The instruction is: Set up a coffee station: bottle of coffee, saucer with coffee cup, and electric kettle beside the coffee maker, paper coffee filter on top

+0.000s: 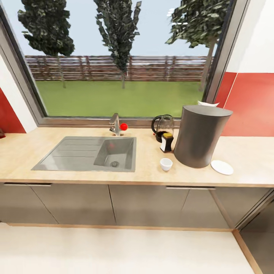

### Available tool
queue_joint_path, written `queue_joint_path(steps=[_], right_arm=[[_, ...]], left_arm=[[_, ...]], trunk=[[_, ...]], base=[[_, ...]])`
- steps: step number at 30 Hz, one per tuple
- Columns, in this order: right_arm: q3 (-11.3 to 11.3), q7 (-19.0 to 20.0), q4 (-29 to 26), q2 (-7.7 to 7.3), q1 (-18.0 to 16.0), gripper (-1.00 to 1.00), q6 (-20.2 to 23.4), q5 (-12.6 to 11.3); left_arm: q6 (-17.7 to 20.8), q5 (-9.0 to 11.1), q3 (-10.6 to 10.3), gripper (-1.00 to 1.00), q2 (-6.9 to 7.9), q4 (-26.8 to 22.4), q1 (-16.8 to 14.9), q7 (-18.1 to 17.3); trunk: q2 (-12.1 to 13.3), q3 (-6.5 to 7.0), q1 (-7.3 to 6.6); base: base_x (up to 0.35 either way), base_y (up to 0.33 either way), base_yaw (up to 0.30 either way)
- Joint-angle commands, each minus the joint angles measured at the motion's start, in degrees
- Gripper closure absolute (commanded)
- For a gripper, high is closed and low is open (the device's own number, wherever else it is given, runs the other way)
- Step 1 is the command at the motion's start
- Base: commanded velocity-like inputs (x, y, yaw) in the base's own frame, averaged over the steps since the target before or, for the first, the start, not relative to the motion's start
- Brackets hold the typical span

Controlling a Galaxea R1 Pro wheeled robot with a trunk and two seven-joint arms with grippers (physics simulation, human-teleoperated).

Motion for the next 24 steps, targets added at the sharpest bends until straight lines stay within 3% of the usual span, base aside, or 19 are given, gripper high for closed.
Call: queue_joint_path(steps=[1,12,17,24], right_arm=[[-0.5,0.1,-0.1,0.01,0.0,-1.00,0.2,0.6],[-0.5,0.4,-0.4,0.10,0.0,-1.00,-0.1,0.3],[-0.6,0.5,-3.7,0.45,0.0,-1.00,-2.5,0.1],[-0.7,0.4,-12.3,4.74,0.0,-1.00,-10.0,0.0]], left_arm=[[0.2,0.5,-0.5,-1.00,0.00,-0.1,0.0,0.2],[0.1,0.4,-0.6,-1.00,0.07,0.0,0.0,0.2],[0.1,0.4,-0.6,-1.00,0.17,-0.1,0.0,0.2],[-0.1,0.2,-0.8,-1.00,0.70,0.1,0.0,0.0]], trunk=[[-0.1,-0.10,0.02],[-0.1,-0.10,0.02],[-0.1,-0.10,0.02],[-0.1,-0.10,0.02]], base=[[0.000,0.000,0.013],[0.000,0.000,0.001],[0.000,0.000,0.000],[0.000,0.000,0.000]])
